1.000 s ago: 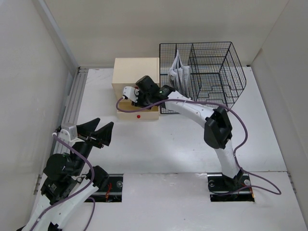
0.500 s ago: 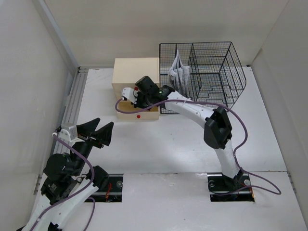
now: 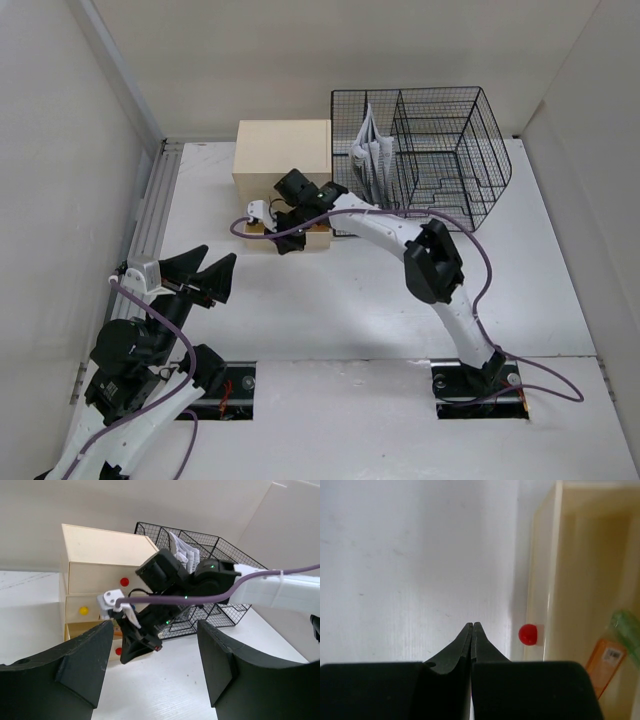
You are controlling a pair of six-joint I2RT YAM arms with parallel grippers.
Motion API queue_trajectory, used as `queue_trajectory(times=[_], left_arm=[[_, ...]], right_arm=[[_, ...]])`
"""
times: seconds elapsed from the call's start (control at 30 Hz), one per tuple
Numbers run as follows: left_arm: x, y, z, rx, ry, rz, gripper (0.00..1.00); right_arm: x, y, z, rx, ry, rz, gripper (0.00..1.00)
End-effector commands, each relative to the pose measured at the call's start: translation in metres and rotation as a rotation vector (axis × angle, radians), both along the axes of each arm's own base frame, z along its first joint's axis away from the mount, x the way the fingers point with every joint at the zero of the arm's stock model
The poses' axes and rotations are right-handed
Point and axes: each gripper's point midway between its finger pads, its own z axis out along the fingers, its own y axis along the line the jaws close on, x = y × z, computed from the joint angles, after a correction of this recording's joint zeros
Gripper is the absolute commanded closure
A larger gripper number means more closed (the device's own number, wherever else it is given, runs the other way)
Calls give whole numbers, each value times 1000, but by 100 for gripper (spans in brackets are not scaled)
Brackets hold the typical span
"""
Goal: Organize the desk
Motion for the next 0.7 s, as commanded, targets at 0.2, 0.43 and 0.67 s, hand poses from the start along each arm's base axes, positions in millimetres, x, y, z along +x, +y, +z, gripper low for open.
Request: queue_trajectory(times=[0.2, 0.43, 0.67], left_arm=[[0, -1, 9, -15, -28, -4, 35], [0, -1, 9, -15, -28, -4, 35], [0, -1, 9, -15, -28, -4, 35]], right_arm=[[91, -30, -14, -113, -320, -468, 100], [133, -61, 1, -138, -589, -709, 100], [150, -78, 10, -161, -720, -800, 100]])
